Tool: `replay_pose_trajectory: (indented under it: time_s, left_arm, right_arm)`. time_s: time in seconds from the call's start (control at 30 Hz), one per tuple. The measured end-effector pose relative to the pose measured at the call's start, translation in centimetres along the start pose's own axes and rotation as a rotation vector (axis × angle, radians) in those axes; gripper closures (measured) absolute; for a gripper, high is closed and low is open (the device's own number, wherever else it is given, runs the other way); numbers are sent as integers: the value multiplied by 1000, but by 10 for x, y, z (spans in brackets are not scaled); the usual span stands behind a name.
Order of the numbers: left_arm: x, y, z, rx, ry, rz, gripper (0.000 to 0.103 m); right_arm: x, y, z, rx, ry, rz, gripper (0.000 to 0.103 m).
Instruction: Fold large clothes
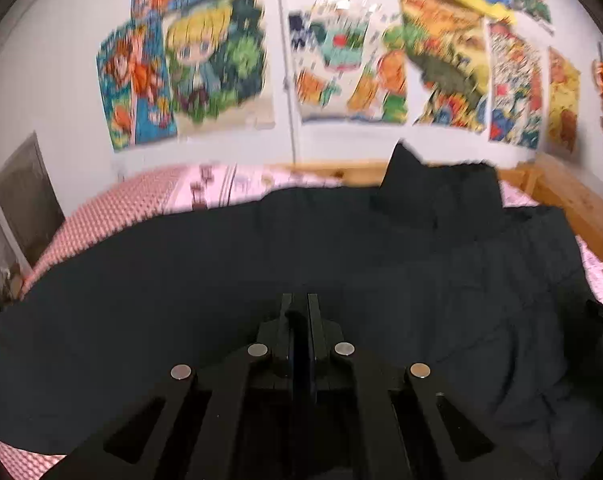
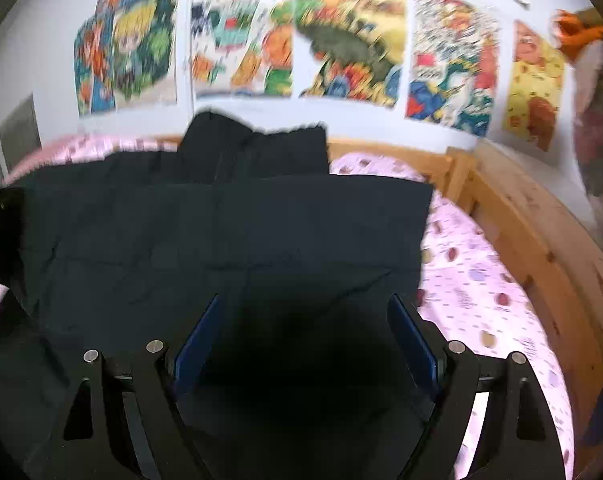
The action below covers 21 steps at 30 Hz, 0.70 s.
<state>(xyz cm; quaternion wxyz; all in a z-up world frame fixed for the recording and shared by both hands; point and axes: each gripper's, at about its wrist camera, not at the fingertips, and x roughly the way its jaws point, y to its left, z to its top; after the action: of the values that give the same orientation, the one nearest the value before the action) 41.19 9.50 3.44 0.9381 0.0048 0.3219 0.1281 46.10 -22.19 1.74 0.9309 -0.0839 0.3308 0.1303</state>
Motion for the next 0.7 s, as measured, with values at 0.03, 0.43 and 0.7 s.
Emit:
replay_pose_trajectory:
  time_s: [0.03, 0.43, 0.7]
  left_arm:
    - [12, -2, -3, 11, 21, 17, 98]
    - [73, -30, -39, 169, 151, 142, 96]
    - [63, -17, -42, 103, 130, 13, 77]
  right_arm:
    - [6, 3, 0, -12, 19, -3, 23]
    - [67, 15, -20, -28, 223, 33, 15]
    - [62, 22, -33, -28, 164, 33, 12]
